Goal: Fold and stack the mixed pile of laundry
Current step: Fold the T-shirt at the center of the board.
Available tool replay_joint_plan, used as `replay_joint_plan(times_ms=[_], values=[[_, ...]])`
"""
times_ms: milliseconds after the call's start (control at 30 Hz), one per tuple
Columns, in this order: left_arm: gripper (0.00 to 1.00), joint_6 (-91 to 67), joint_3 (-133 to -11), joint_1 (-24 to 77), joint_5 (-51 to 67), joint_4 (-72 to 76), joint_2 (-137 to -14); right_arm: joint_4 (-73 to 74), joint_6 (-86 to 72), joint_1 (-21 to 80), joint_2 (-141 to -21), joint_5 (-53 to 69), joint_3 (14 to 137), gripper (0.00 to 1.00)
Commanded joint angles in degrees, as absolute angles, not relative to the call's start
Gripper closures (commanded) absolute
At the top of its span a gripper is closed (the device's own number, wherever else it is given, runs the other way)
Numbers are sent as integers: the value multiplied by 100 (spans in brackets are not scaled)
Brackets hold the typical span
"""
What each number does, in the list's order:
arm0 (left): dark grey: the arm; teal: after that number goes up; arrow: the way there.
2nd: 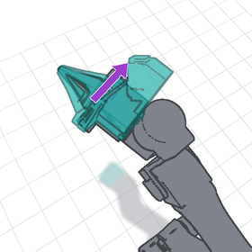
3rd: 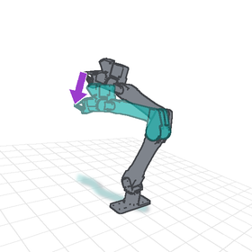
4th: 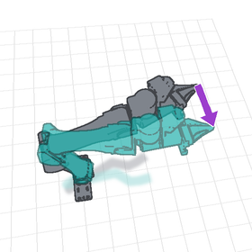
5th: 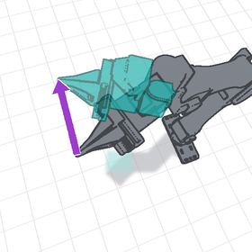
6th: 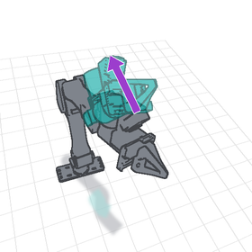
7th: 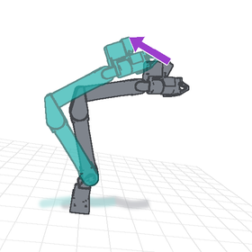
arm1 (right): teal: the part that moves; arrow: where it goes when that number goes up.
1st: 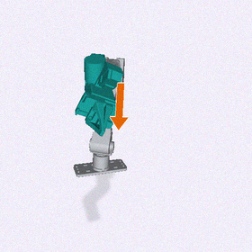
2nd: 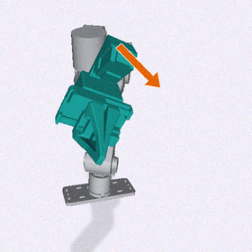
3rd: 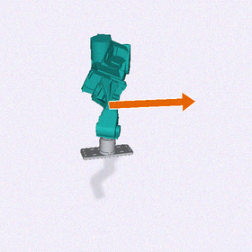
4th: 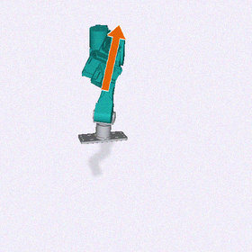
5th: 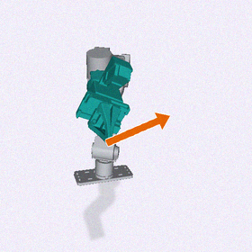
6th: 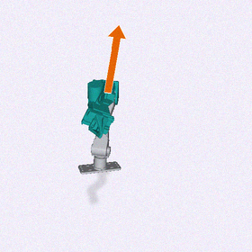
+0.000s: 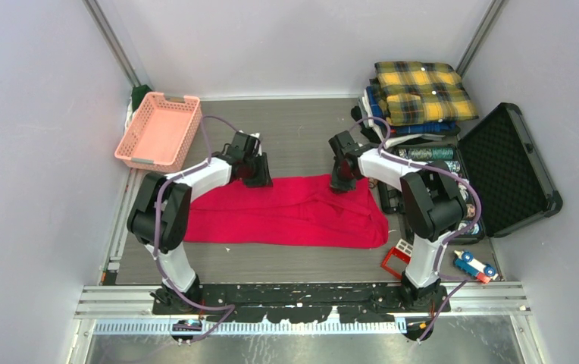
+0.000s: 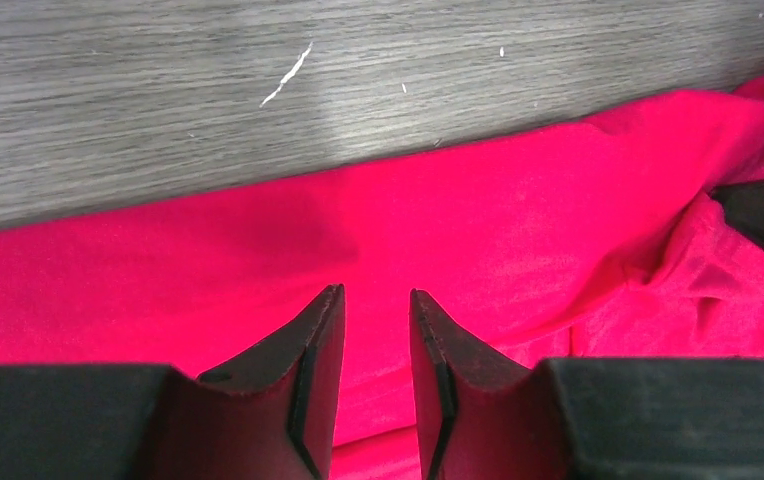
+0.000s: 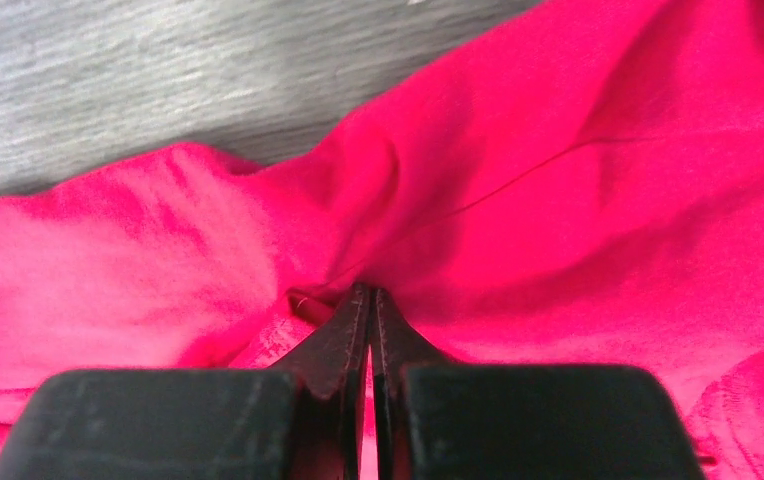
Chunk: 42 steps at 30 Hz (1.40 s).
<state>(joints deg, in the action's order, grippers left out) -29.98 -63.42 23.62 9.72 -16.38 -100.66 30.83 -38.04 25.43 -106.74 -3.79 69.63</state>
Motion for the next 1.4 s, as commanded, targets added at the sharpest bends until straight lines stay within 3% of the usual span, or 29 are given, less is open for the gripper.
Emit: replay_joint_plan(times_ms=[0, 500, 1000, 1167, 1367], values=[[69, -3009, -6593, 2390, 1018, -1493, -10223, 3127, -3961, 2766, -10293, -563, 6913, 91], [71, -3037, -6635, 2391, 924, -1460, -10469, 3526, -4349, 3401, -9543, -923, 6486, 92], [71, -1910, -7115, 2382, 126, -2624, -9846, 3929, -4966, 4129, -8091, -1172, 5968, 92], [71, -1982, -7069, 2382, 314, -2684, -9798, 3974, -4762, 4112, -8334, -2021, 6440, 92], [71, -2142, -6763, 2382, 617, -2613, -9543, 3946, -4314, 3815, -9473, -2445, 7204, 92]])
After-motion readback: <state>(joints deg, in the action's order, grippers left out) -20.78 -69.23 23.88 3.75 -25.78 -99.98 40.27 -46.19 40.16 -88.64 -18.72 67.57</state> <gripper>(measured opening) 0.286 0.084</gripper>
